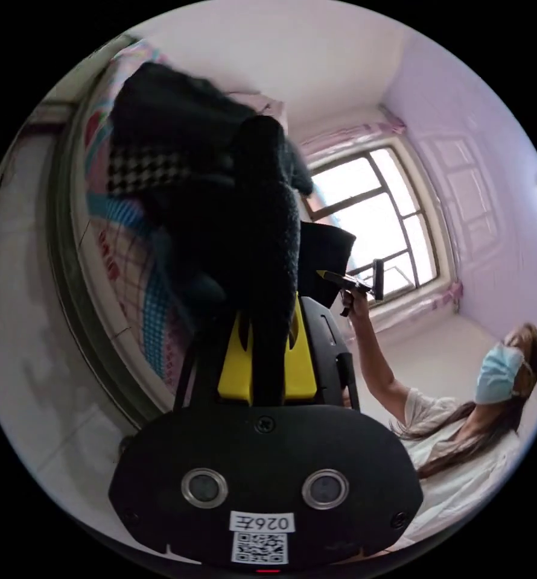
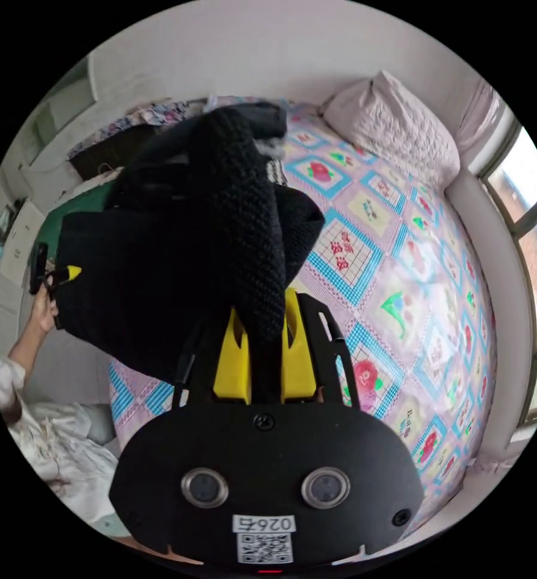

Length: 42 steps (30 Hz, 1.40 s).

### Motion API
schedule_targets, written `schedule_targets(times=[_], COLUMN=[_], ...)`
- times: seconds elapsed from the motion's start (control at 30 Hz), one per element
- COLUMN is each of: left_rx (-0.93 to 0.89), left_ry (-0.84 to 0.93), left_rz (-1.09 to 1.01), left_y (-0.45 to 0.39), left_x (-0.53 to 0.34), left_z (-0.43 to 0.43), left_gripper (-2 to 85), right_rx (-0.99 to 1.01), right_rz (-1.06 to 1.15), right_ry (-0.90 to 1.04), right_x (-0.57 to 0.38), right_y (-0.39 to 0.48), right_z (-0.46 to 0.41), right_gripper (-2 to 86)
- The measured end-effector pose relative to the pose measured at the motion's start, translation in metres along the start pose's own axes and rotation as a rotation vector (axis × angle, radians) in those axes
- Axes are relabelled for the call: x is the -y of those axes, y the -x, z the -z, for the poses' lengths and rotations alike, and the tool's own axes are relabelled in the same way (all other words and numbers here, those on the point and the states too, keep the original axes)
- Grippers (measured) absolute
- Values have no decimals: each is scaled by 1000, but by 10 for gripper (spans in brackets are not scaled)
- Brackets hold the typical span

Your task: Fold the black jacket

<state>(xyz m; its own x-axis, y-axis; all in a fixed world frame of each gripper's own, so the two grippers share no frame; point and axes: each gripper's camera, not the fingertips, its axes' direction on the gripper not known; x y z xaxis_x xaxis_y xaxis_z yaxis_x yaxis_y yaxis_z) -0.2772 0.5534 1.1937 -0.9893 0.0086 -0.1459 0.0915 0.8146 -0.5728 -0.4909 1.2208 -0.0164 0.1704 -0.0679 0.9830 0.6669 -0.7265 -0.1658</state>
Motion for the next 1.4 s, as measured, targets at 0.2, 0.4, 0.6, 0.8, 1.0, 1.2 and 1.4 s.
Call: schedule_targets(times=[0.2,0.4,0.6,0.8,1.0,1.2,1.4], left_rx=[-273,-145,23,214,184,199,-103], left_ry=[-83,-74,-77,-33,113,119,99], left_rz=[336,253,197,-148,-510,-925,-1127], left_y=[142,157,146,74,-9,-107,-184], left_x=[-27,-65,-85,-87,-143,-285,-430], left_z=[-4,34,30,-29,-157,-266,-347], left_gripper=[78,1,-9,-10,-10,-10,-10], right_rx=[-306,-398,-203,-53,0,-142,-448], right_rz=[-201,-349,-504,-602,-626,-764,-851], right_ry=[318,50,-294,-681,-788,-885,-932], right_x=[49,7,-79,-241,-402,-562,-699], right_y=[-5,8,20,55,107,188,283], right_z=[-175,-109,32,211,353,489,634], right_gripper=[-2,-11,-11,-10,-9,-9,-9])
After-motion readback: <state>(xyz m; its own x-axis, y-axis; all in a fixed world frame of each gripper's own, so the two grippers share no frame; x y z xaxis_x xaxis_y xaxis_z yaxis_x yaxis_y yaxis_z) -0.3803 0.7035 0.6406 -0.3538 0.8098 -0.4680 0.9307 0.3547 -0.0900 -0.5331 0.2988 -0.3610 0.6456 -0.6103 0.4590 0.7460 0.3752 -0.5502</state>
